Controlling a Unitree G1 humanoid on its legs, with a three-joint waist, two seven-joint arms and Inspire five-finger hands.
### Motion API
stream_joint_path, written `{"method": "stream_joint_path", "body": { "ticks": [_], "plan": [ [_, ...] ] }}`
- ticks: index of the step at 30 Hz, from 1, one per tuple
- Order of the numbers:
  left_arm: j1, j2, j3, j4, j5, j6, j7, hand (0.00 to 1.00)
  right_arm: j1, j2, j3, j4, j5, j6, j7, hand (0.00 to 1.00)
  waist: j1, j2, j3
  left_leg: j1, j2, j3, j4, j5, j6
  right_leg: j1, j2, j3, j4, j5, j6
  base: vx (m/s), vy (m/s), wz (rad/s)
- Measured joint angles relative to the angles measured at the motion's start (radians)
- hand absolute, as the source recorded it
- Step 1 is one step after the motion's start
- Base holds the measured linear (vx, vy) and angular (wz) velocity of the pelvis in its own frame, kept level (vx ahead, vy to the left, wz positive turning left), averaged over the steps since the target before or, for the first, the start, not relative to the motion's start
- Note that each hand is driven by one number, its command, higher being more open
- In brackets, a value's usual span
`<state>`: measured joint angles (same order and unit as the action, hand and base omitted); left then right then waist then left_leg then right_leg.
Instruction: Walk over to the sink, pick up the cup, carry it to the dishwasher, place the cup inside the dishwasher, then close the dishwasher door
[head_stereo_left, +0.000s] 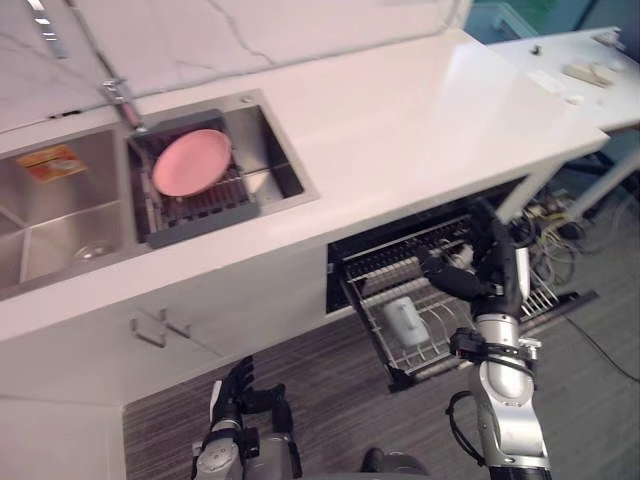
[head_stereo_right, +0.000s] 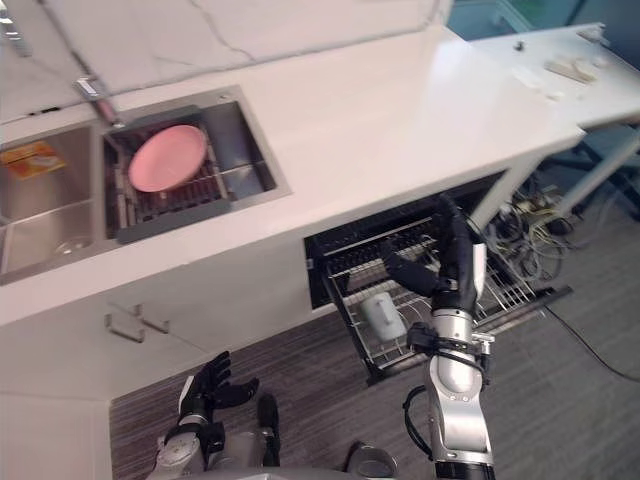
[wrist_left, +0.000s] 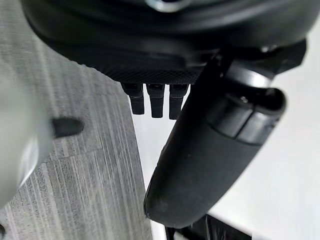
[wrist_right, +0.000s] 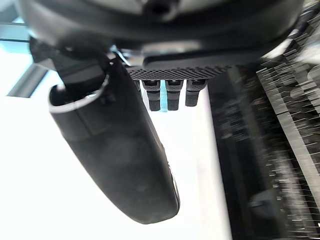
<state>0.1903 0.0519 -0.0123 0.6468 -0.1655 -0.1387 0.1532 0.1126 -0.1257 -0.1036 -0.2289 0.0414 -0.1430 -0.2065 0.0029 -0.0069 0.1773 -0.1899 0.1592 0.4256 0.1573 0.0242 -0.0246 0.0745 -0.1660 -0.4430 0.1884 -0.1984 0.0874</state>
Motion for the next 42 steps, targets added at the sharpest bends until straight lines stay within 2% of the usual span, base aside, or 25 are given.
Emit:
{"method": "stream_joint_path", "body": {
  "ticks": [2,4,5,6,7,8,9,10,11,12,13,15,16,17,18,20,22,25,32,42],
  "plan": [
    [0.011,-0.001,0.001,0.002,0.001,0.001,0.002,0.9,-0.036,-0.007,0.0,-0.041,-0.02,-0.008,-0.011,0.9,0.008,-0.004,-0.005,-0.016,-0.039,-0.023,0.008,-0.015,0.023,0.01,-0.033,-0.032,-0.01,0.001,0.028,0.07,0.172,0.54],
    [0.011,-0.001,0.005,0.002,0.001,0.001,0.003,0.9,-0.053,-0.009,0.002,-0.056,-0.05,-0.018,-0.011,0.9,0.011,-0.007,-0.006,-0.017,-0.077,-0.041,0.032,-0.038,0.04,0.031,-0.069,-0.063,-0.006,-0.02,0.042,0.1,0.178,0.5],
    [0.011,0.003,0.006,0.001,0.008,0.0,0.003,0.9,-0.073,-0.015,0.008,-0.055,-0.07,-0.02,-0.01,0.9,0.017,-0.015,-0.004,-0.017,-0.101,-0.041,0.085,-0.081,0.051,0.042,-0.109,-0.076,0.032,-0.047,0.058,0.22,0.263,0.42],
    [0.013,0.01,0.006,0.006,0.012,-0.001,0.002,0.9,-0.096,-0.045,0.036,-0.046,-0.089,-0.02,-0.008,0.9,0.021,-0.018,-0.008,-0.007,-0.122,-0.048,0.141,-0.145,0.067,0.047,-0.163,-0.071,0.15,-0.075,0.053,0.19,0.192,0.25],
    [0.013,0.009,0.005,0.009,0.012,-0.002,0.003,0.9,-0.101,-0.053,0.043,-0.042,-0.093,-0.02,-0.007,0.9,0.021,-0.017,-0.008,-0.003,-0.127,-0.049,0.146,-0.153,0.07,0.036,-0.177,-0.062,0.185,-0.075,0.051,0.21,0.194,0.24],
    [0.019,0.013,0.005,0.02,0.013,-0.002,0.003,0.9,-0.124,-0.09,0.072,-0.022,-0.118,-0.02,0.004,0.9,0.012,-0.026,-0.013,0.015,-0.148,-0.061,0.153,-0.175,0.082,-0.034,-0.228,0.001,0.37,-0.053,0.004,0.23,0.208,0.44],
    [0.02,0.026,-0.002,0.02,0.031,-0.002,0.001,0.9,-0.151,-0.117,0.092,0.01,-0.144,-0.021,0.013,0.9,0.003,-0.027,-0.018,0.049,-0.166,-0.09,0.147,-0.184,0.102,-0.118,-0.249,0.121,0.56,0.003,-0.075,0.23,0.208,0.49],
    [0.02,0.027,-0.008,0.02,0.032,-0.001,0.001,0.9,-0.154,-0.119,0.094,0.017,-0.15,-0.021,0.015,0.9,0.003,-0.031,-0.021,0.054,-0.169,-0.096,0.145,-0.186,0.104,-0.13,-0.246,0.143,0.582,-0.002,-0.071,0.27,0.159,0.65],
    [0.022,0.042,-0.019,0.02,0.042,-0.001,0.001,0.9,-0.162,-0.128,0.101,0.044,-0.166,-0.023,0.025,0.9,-0.002,-0.045,-0.028,0.08,-0.181,-0.132,0.125,-0.189,0.104,-0.162,-0.208,0.22,0.61,-0.056,-0.048,0.24,0.063,0.68],
    [0.022,0.049,-0.021,0.02,0.048,-0.001,0.001,0.9,-0.177,-0.153,0.116,0.071,-0.168,-0.024,0.038,0.9,-0.003,-0.05,-0.032,0.105,-0.182,-0.165,0.107,-0.187,0.103,-0.189,-0.152,0.284,0.579,-0.097,-0.043,0.3,0.067,0.79],
    [0.021,0.051,-0.024,0.02,0.048,-0.002,0.001,0.9,-0.185,-0.17,0.121,0.084,-0.172,-0.025,0.047,0.9,-0.005,-0.05,-0.032,0.115,-0.182,-0.182,0.099,-0.186,0.102,-0.203,-0.12,0.314,0.548,-0.11,-0.042,0.34,0.034,0.92],
    [0.016,0.053,-0.038,0.02,0.048,-0.004,-0.001,0.9,-0.192,-0.252,0.13,0.102,-0.192,-0.027,0.067,0.9,-0.021,-0.049,-0.033,0.134,-0.188,-0.265,0.091,-0.183,0.097,-0.252,-0.008,0.443,0.4,-0.112,-0.034,0.28,-0.011,1.15],
    [0.015,0.053,-0.038,0.021,0.048,-0.004,-0.002,0.9,-0.191,-0.268,0.13,0.103,-0.192,-0.027,0.071,0.9,-0.024,-0.05,-0.033,0.135,-0.192,-0.286,0.096,-0.182,0.095,-0.261,0.012,0.474,0.362,-0.108,-0.028,0.23,-0.068,1.16],
    [0.017,0.059,-0.04,0.026,0.049,-0.004,-0.003,0.9,-0.191,-0.29,0.13,0.106,-0.193,-0.027,0.08,0.9,-0.024,-0.059,-0.039,0.137,-0.207,-0.31,0.115,-0.182,0.083,-0.266,0.024,0.505,0.248,-0.033,-0.006,0.27,-0.115,1.0],
    [0.023,0.054,-0.04,0.042,0.052,-0.004,-0.006,0.9,-0.19,-0.31,0.13,0.117,-0.194,-0.033,0.088,0.9,-0.028,-0.059,-0.051,0.143,-0.218,-0.328,0.133,-0.194,0.064,-0.259,0.02,0.512,0.208,0.057,0.031,0.24,-0.115,0.87],
    [0.054,0.042,-0.039,0.043,0.069,-0.014,-0.008,0.9,-0.202,-0.337,0.142,0.148,-0.201,-0.035,0.095,0.9,-0.011,-0.025,-0.076,0.147,-0.188,-0.342,0.122,-0.205,0.043,-0.223,0.044,0.494,0.139,0.065,0.019,0.23,-0.091,0.25],
    [0.069,0.044,-0.037,0.046,0.07,-0.015,-0.013,0.9,-0.223,-0.36,0.156,0.179,-0.202,-0.035,0.116,0.9,-0.005,-0.011,-0.082,0.148,-0.151,-0.343,0.089,-0.206,0.038,-0.194,0.08,0.483,0.05,0.108,0.0,0.22,-0.095,-0.12],
    [0.069,0.044,-0.041,0.063,0.081,-0.013,-0.029,0.9,-0.223,-0.394,0.16,0.216,-0.202,-0.035,0.134,0.9,-0.007,-0.013,-0.081,0.171,-0.139,-0.35,0.054,-0.202,0.03,-0.159,0.091,0.471,-0.002,0.129,-0.003,0.13,-0.055,0.01],
    [0.066,0.045,-0.067,0.066,0.101,-0.014,-0.046,0.9,-0.223,-0.423,0.205,0.254,-0.211,-0.035,0.151,0.9,-0.019,-0.01,-0.083,0.235,-0.154,-0.36,0.028,-0.197,0.029,-0.056,0.076,0.46,-0.099,0.163,0.011,0.05,0.035,0.05],
    [0.062,0.049,-0.077,0.079,0.11,-0.016,-0.047,0.9,-0.28,-0.425,0.25,0.324,-0.243,-0.036,0.157,0.9,-0.02,-0.009,-0.084,0.235,-0.176,-0.412,-0.045,-0.149,0.042,-0.036,0.061,0.417,-0.172,0.214,0.012,-0.08,-0.001,0.14]
  ]
}}
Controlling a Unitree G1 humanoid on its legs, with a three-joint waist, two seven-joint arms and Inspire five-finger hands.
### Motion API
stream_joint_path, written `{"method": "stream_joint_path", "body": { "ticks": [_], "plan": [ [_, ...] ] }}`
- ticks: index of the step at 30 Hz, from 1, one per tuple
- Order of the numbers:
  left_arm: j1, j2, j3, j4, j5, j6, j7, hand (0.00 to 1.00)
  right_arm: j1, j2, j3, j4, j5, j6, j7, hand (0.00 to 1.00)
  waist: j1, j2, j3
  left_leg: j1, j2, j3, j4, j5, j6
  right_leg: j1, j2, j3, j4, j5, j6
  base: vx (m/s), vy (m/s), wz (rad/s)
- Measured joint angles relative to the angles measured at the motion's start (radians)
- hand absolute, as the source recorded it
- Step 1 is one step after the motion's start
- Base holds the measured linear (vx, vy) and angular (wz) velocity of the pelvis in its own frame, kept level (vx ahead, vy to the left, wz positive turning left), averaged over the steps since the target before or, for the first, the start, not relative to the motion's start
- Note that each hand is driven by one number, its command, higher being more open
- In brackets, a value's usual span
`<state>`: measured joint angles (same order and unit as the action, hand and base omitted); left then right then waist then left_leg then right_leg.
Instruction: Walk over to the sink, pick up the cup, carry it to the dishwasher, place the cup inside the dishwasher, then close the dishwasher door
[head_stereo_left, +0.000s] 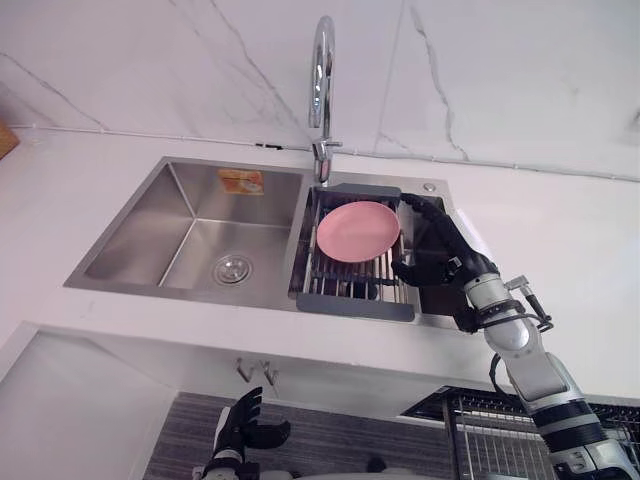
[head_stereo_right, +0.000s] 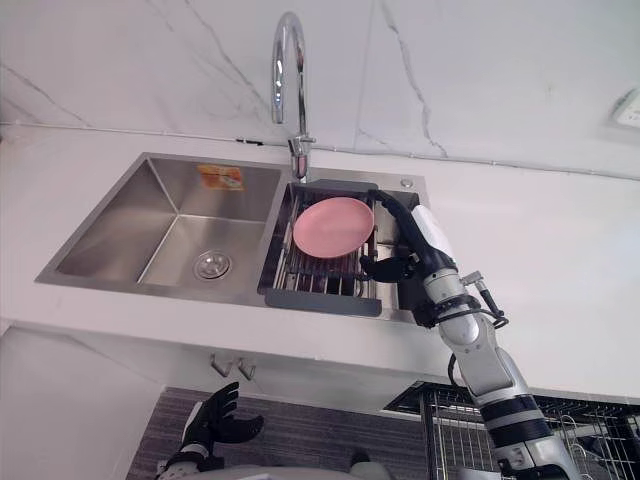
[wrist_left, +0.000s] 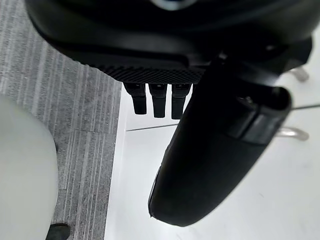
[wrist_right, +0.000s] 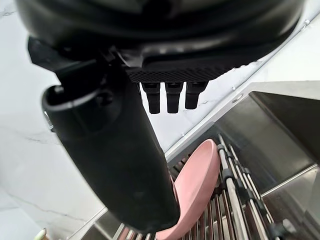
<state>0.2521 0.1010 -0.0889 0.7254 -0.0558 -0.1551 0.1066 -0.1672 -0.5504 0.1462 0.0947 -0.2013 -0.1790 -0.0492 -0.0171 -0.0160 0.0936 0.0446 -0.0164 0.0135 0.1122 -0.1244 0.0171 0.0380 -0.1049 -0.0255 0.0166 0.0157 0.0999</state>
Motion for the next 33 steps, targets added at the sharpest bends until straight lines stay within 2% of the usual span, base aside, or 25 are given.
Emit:
{"method": "stream_joint_path", "body": {
  "ticks": [6,16,18,21,33],
  "plan": [
    [-0.016,0.005,0.0,0.025,0.0,-0.003,-0.002,0.9,-0.049,-0.014,0.066,0.108,-0.031,0.001,0.006,0.9,0.003,-0.002,0.001,-0.011,0.002,-0.007,-0.073,0.055,-0.022,-0.027,0.009,-0.003,-0.024,0.026,-0.017,-0.16,-0.043,0.02],
    [-0.017,0.009,-0.002,0.025,0.0,-0.004,-0.002,0.9,-0.153,-0.039,0.11,0.232,-0.046,0.005,0.002,0.9,0.004,-0.002,0.001,-0.04,0.007,-0.03,-0.09,0.071,-0.028,-0.048,0.016,-0.022,-0.039,0.03,-0.02,-0.02,-0.017,0.06],
    [-0.019,0.01,-0.001,0.025,-0.001,-0.004,0.0,0.9,-0.193,-0.039,0.123,0.278,-0.063,0.017,-0.003,0.9,0.007,-0.002,0.002,-0.05,0.007,-0.038,-0.091,0.084,-0.016,-0.059,0.015,-0.031,-0.037,0.04,-0.02,0.1,-0.003,0.13],
    [-0.023,0.009,-0.001,0.023,-0.001,-0.004,0.001,0.9,-0.219,-0.036,0.135,0.318,-0.079,0.032,-0.029,0.9,0.023,-0.003,0.002,-0.051,0.006,-0.051,-0.092,0.084,-0.014,-0.057,0.016,-0.04,-0.036,0.041,-0.019,0.1,-0.005,0.1],
    [-0.031,0.009,0.0,0.02,-0.002,-0.005,0.004,0.9,-0.331,-0.012,0.158,0.415,-0.147,0.06,-0.048,0.9,0.032,-0.005,0.021,-0.062,0.003,-0.069,-0.1,0.088,-0.014,-0.065,0.014,-0.052,-0.037,0.04,-0.02,-0.02,-0.005,0.03]
  ]
}}
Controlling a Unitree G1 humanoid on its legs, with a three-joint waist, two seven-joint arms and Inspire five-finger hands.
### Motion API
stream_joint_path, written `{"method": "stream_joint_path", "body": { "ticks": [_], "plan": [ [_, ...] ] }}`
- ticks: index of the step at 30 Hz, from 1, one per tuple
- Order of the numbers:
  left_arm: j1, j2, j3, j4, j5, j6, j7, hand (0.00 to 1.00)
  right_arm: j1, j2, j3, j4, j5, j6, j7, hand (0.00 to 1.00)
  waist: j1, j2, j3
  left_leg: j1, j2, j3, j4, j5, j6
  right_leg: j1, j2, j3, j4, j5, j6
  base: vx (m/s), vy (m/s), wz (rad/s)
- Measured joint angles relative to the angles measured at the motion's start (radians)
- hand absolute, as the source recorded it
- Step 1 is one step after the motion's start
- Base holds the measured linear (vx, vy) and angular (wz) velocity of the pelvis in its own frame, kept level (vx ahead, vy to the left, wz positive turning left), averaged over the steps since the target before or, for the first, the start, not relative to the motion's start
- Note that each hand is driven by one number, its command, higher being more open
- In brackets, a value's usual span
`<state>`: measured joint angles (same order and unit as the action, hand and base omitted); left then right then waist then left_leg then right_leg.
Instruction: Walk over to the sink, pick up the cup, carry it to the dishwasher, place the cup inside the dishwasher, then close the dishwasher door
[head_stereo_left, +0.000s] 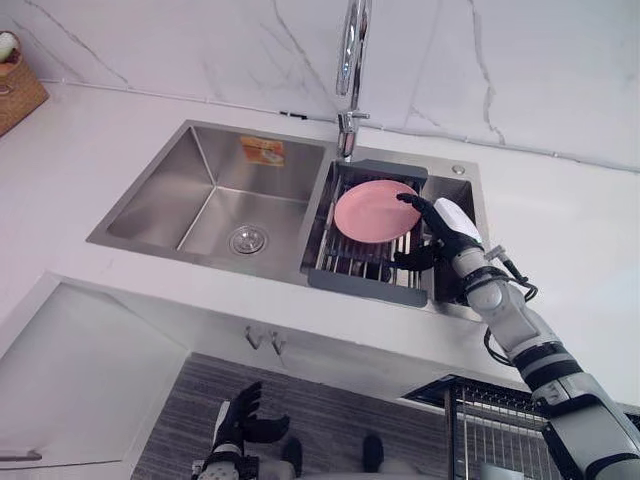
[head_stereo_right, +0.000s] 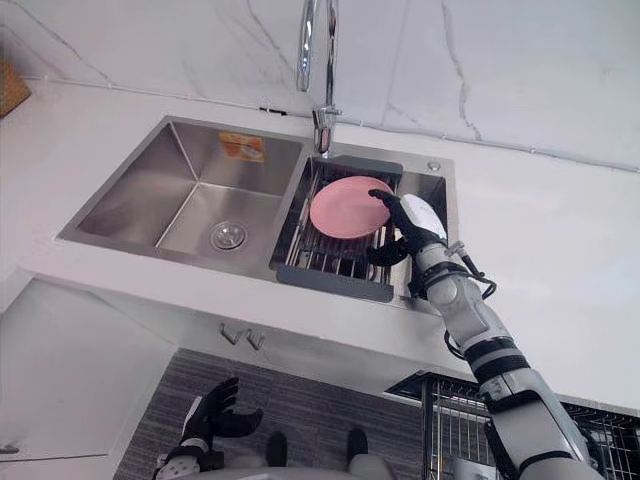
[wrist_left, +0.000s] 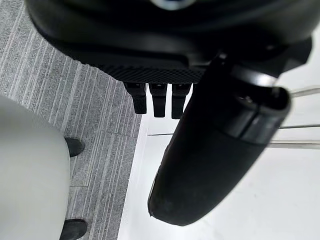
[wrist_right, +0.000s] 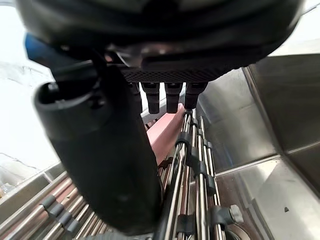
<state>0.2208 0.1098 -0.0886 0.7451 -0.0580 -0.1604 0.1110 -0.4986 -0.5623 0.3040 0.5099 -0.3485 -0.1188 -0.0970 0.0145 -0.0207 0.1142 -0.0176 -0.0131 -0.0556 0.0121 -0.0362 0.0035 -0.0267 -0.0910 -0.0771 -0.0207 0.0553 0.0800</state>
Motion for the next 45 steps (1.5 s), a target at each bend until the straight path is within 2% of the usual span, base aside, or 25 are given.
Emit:
{"method": "stream_joint_path", "body": {
  "ticks": [5,6,16,21,25,31,33,34,36,39,45],
  "plan": [
    [-0.005,0.002,0.0,-0.003,0.0,-0.001,0.002,0.9,-0.047,0.008,0.016,0.048,-0.014,0.002,-0.013,0.9,-0.001,-0.001,0.016,-0.009,0.001,-0.001,-0.002,0.005,-0.002,-0.011,0.0,0.0,0.001,0.0,0.0,-0.04,-0.007,0.0],
    [-0.008,0.004,0.0,-0.003,0.0,-0.001,0.004,0.9,-0.064,0.017,0.016,0.064,-0.036,0.004,-0.019,0.3,-0.001,-0.001,0.023,-0.01,0.001,-0.001,-0.002,0.006,-0.002,-0.012,0.001,0.0,0.001,0.0,0.0,0.0,0.0,0.0],
    [-0.013,0.008,0.0,-0.008,-0.001,-0.002,0.018,0.9,-0.202,0.025,0.021,0.184,-0.075,0.019,-0.058,0.3,0.002,-0.009,0.038,-0.018,-0.003,-0.011,-0.003,0.006,-0.001,-0.016,0.002,-0.01,0.0,0.001,0.0,0.01,0.0,0.02],
    [-0.016,0.006,0.0,-0.03,-0.002,-0.002,0.019,0.9,-0.234,0.01,0.016,0.214,-0.067,0.04,-0.074,0.3,0.024,-0.011,0.055,-0.019,-0.003,-0.016,-0.006,0.006,-0.001,-0.016,0.002,-0.014,-0.002,0.001,0.0,0.0,-0.002,0.01],
    [-0.018,0.007,0.002,-0.032,-0.002,-0.002,0.019,0.9,-0.232,0.008,0.016,0.183,-0.065,0.039,-0.07,0.3,0.015,-0.021,0.067,-0.018,-0.003,-0.017,-0.006,0.006,-0.001,-0.015,0.002,-0.014,-0.002,0.001,0.0,0.0,0.0,0.0],
    [-0.018,0.004,0.022,-0.035,0.0,0.001,0.017,0.9,-0.088,0.003,-0.1,-0.024,-0.064,0.047,-0.077,0.3,0.013,-0.022,0.068,-0.014,0.003,-0.016,-0.006,0.005,0.0,-0.013,0.002,-0.011,0.0,0.001,0.0,0.0,0.0,-0.01],
    [-0.011,-0.005,0.043,-0.035,0.0,0.003,0.017,0.9,-0.009,0.003,-0.153,-0.208,-0.039,0.044,-0.077,0.3,0.007,-0.022,0.068,0.006,0.005,-0.01,-0.003,0.005,0.0,0.005,0.004,-0.001,0.001,0.001,0.0,0.01,0.0,-0.1],
    [-0.008,-0.006,0.045,-0.035,0.0,0.004,0.018,0.9,0.011,0.003,-0.161,-0.257,-0.036,0.036,-0.077,0.3,0.003,-0.022,0.068,0.014,0.005,-0.008,-0.001,0.005,0.001,0.012,0.004,0.004,0.002,0.001,0.0,0.02,0.004,-0.17],
    [-0.006,-0.006,0.044,-0.035,0.001,0.004,0.015,0.9,0.083,0.004,-0.204,-0.434,-0.036,-0.015,-0.085,0.3,-0.006,-0.022,0.068,0.037,0.007,0.014,0.01,-0.006,0.004,0.03,0.004,0.028,0.004,0.001,0.0,0.0,0.012,-0.28],
    [-0.008,-0.006,0.046,-0.029,0.004,0.005,0.012,0.9,0.128,0.024,-0.278,-0.574,-0.033,-0.061,-0.1,0.3,-0.019,-0.022,0.068,0.05,0.012,0.041,0.02,-0.034,0.006,0.031,0.007,0.057,0.006,0.0,0.0,-0.05,0.023,-0.3],
    [-0.022,-0.014,0.082,0.02,0.017,0.012,0.007,0.9,0.265,0.096,-0.41,-0.721,-0.007,-0.079,-0.123,0.3,-0.034,-0.026,0.066,0.096,0.016,0.115,0.029,-0.057,0.004,0.042,0.018,0.134,0.02,-0.002,0.001,-0.09,0.004,-0.39]
  ]
}}
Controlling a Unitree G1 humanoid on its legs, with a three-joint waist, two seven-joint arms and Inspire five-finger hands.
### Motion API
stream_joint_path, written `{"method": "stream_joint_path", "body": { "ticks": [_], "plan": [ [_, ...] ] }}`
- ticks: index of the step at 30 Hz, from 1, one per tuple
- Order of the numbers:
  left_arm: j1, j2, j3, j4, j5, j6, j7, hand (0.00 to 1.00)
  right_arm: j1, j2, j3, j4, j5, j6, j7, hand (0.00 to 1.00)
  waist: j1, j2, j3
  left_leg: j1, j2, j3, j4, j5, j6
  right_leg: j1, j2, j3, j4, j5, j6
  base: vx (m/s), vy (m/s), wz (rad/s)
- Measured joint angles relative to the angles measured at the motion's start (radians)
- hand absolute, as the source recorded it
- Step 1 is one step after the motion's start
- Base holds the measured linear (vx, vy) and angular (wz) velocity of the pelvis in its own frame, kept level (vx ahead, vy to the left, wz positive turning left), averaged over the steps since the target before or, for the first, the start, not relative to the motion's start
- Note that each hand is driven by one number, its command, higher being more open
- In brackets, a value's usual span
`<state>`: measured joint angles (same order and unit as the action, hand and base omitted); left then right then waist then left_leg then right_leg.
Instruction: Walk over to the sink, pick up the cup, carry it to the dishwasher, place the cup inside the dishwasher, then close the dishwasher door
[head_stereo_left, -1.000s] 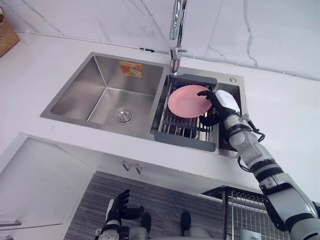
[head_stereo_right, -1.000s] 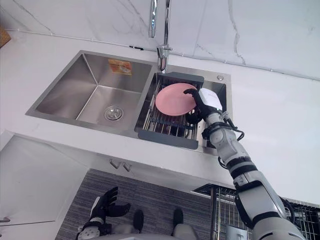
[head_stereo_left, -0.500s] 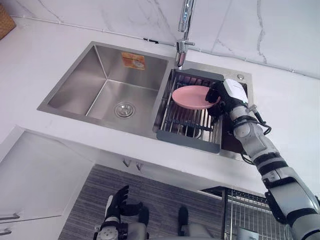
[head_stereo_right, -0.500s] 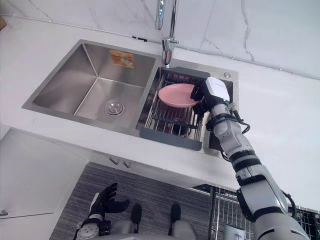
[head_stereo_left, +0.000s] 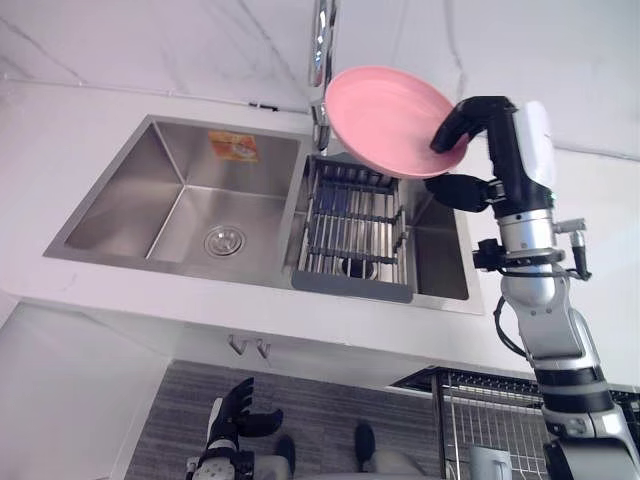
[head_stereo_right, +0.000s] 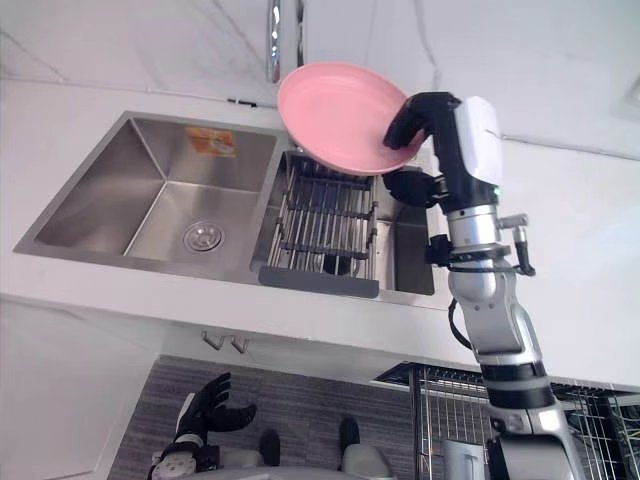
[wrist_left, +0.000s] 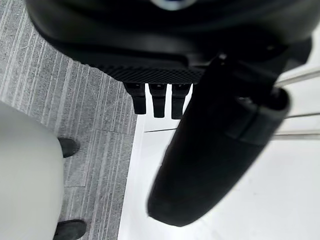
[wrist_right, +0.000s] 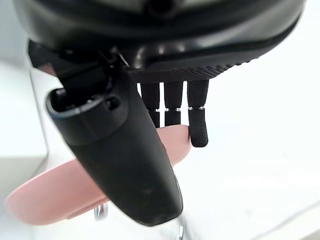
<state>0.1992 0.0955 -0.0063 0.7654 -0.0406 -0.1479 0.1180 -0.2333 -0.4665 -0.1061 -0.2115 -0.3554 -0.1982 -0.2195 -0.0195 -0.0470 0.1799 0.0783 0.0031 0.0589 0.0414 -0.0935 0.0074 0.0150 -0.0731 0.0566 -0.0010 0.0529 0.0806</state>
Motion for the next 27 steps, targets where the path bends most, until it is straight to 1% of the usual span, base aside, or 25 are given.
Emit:
{"method": "stream_joint_path", "body": {
  "ticks": [2,3,4,5,6,7,9,10,12,14,15,17,19,21,23,24,25,26,27],
  "plan": [
    [-0.004,0.002,0.001,0.019,0.001,0.0,-0.004,0.9,0.093,0.043,-0.068,-0.071,0.02,-0.004,-0.001,0.3,-0.017,-0.003,-0.003,0.009,0.005,0.045,0.001,-0.015,-0.011,-0.014,0.005,0.045,0.004,-0.004,-0.003,-0.09,0.002,-0.63],
    [-0.004,0.004,0.001,0.028,0.001,0.0,-0.009,0.9,0.139,0.063,-0.108,-0.103,0.021,-0.005,-0.002,0.3,-0.032,-0.004,-0.005,0.009,0.008,0.073,0.001,-0.018,-0.012,-0.03,0.011,0.067,0.013,-0.01,-0.011,-0.05,0.002,-0.49],
    [-0.004,0.005,0.001,0.03,0.001,0.001,-0.009,0.9,0.15,0.068,-0.118,-0.111,0.021,-0.005,-0.002,0.3,-0.034,-0.004,-0.006,0.009,0.009,0.08,0.0,-0.018,-0.012,-0.035,0.012,0.074,0.016,-0.011,-0.011,-0.05,-0.003,-0.67],
    [-0.001,0.006,0.001,0.032,0.001,0.001,-0.01,0.9,0.196,0.084,-0.158,-0.131,0.022,-0.005,-0.006,0.3,-0.046,-0.005,-0.008,0.01,0.013,0.11,0.0,-0.023,-0.013,-0.053,0.021,0.107,0.022,-0.01,-0.011,-0.01,-0.002,-0.72],
    [0.003,0.009,0.001,0.04,0.003,0.001,-0.01,0.9,0.236,0.094,-0.195,-0.135,0.022,-0.005,-0.008,0.3,-0.063,-0.006,-0.015,0.01,0.016,0.141,0.001,-0.03,-0.015,-0.067,0.028,0.135,0.023,-0.008,-0.008,-0.01,-0.002,-0.81],
    [0.003,0.01,0.001,0.048,0.003,0.001,-0.01,0.9,0.257,0.1,-0.213,-0.135,0.022,-0.004,-0.009,0.3,-0.07,-0.006,-0.019,0.01,0.018,0.155,0.003,-0.034,-0.017,-0.074,0.033,0.151,0.023,-0.006,-0.007,0.02,0.005,-0.82],
    [0.004,0.011,0.001,0.069,0.003,0.001,-0.009,0.9,0.333,0.135,-0.278,-0.135,0.021,0.001,-0.013,0.3,-0.095,-0.003,-0.033,0.012,0.026,0.233,0.014,-0.049,-0.012,-0.108,0.057,0.223,0.037,0.009,0.006,0.06,0.018,-0.93],
    [0.006,0.011,0.001,0.069,0.003,0.001,-0.009,0.9,0.345,0.144,-0.288,-0.135,0.021,0.003,-0.014,0.3,-0.101,-0.003,-0.033,0.012,0.028,0.248,0.021,-0.055,-0.01,-0.113,0.06,0.239,0.04,0.01,0.007,0.08,0.033,-1.01],
    [0.016,0.01,0.001,0.069,0.003,0.001,-0.009,0.9,0.386,0.175,-0.313,-0.134,0.021,0.019,-0.021,0.3,-0.13,-0.002,-0.033,0.017,0.036,0.326,0.053,-0.075,-0.011,-0.141,0.084,0.316,0.059,0.021,0.015,0.05,0.026,-1.11],
    [0.018,0.004,0.001,0.069,0.003,0.001,-0.008,0.9,0.414,0.197,-0.32,-0.13,0.02,0.025,-0.03,0.3,-0.14,0.0,-0.033,0.028,0.036,0.38,0.075,-0.08,-0.015,-0.15,0.092,0.362,0.069,0.026,0.02,0.03,0.016,-1.11],
    [0.017,-0.001,0.001,0.067,0.002,-0.001,-0.007,0.9,0.433,0.208,-0.32,-0.125,0.019,0.036,-0.042,0.3,-0.145,0.007,-0.035,0.036,0.039,0.417,0.082,-0.094,-0.016,-0.159,0.104,0.382,0.076,0.028,0.021,0.03,0.013,-1.02],
    [0.014,-0.014,0.001,0.065,0.002,-0.007,-0.006,0.9,0.466,0.242,-0.319,-0.113,0.017,0.051,-0.052,0.3,-0.157,0.015,-0.034,0.039,0.046,0.459,0.095,-0.11,-0.015,-0.177,0.113,0.391,0.085,0.03,0.02,0.0,0.008,-0.75],
    [0.011,-0.028,0.001,0.06,0.002,-0.009,-0.006,0.9,0.503,0.277,-0.316,-0.11,0.012,0.07,-0.052,0.3,-0.157,0.022,-0.031,0.036,0.047,0.503,0.104,-0.119,-0.018,-0.202,0.115,0.375,0.107,0.027,0.016,-0.02,0.001,-0.63],
    [0.006,-0.041,-0.001,0.054,0.002,-0.009,-0.007,0.9,0.543,0.29,-0.308,-0.104,0.011,0.082,-0.051,0.3,-0.157,0.035,-0.023,0.031,0.047,0.533,0.115,-0.124,-0.02,-0.234,0.114,0.349,0.142,0.024,0.013,-0.03,-0.011,-0.43],
    [-0.009,-0.07,-0.004,0.039,0.001,-0.009,-0.007,0.9,0.581,0.289,-0.298,-0.072,0.012,0.089,-0.051,0.3,-0.157,0.066,-0.007,0.0,0.059,0.559,0.147,-0.149,-0.022,-0.275,0.113,0.317,0.175,0.014,0.001,-0.05,-0.023,-0.21],
    [-0.012,-0.078,-0.007,0.028,0.0,-0.009,-0.007,0.9,0.585,0.288,-0.296,-0.062,0.014,0.093,-0.049,0.3,-0.157,0.078,-0.004,-0.012,0.065,0.567,0.155,-0.163,-0.022,-0.288,0.113,0.307,0.179,0.011,0.004,-0.07,-0.017,-0.1],
    [-0.028,-0.089,-0.029,0.017,0.0,-0.014,-0.008,0.9,0.589,0.281,-0.286,-0.023,0.02,0.1,-0.049,0.3,-0.148,0.095,0.01,-0.04,0.073,0.576,0.177,-0.18,-0.025,-0.319,0.11,0.289,0.19,0.01,0.005,-0.06,-0.011,-0.09],
    [-0.034,-0.094,-0.036,0.015,0.0,-0.015,-0.008,0.9,0.586,0.273,-0.277,-0.001,0.021,0.101,-0.048,0.3,-0.143,0.099,0.02,-0.048,0.076,0.579,0.188,-0.185,-0.026,-0.327,0.108,0.283,0.193,0.011,0.004,-0.07,-0.011,-0.13],
    [-0.048,-0.105,-0.047,0.015,0.0,-0.015,-0.009,0.9,0.582,0.255,-0.264,0.04,0.023,0.104,-0.038,0.3,-0.134,0.11,0.042,-0.066,0.085,0.582,0.213,-0.203,-0.033,-0.339,0.105,0.268,0.194,0.015,-0.002,-0.07,-0.012,-0.1]
  ]
}}
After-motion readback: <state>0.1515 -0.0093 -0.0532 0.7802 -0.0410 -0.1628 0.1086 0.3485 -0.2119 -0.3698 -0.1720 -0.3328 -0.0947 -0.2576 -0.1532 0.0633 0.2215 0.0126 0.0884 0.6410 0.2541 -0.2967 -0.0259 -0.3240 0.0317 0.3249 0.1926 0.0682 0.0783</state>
